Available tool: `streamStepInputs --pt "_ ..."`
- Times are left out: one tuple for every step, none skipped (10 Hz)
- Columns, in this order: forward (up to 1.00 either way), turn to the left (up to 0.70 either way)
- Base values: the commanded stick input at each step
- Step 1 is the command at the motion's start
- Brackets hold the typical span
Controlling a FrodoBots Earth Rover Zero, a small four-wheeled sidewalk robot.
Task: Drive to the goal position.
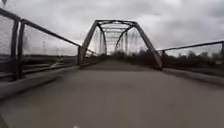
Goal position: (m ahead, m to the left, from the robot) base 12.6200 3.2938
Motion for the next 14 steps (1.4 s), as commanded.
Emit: streamStepInputs --pt "0.7 0.35" --pt "0.7 0.31" --pt "0.7 0.15" --pt "0.7 0.03" --pt "0.7 0.0" --pt "0.7 0.0" --pt "0.7 0.0" --pt "0.7 0.0" --pt "0.7 0.0" --pt "0.7 0.0" --pt "0.7 0.0" --pt "0.7 0.0" --pt "0.7 0.0" --pt "0.7 0.0"
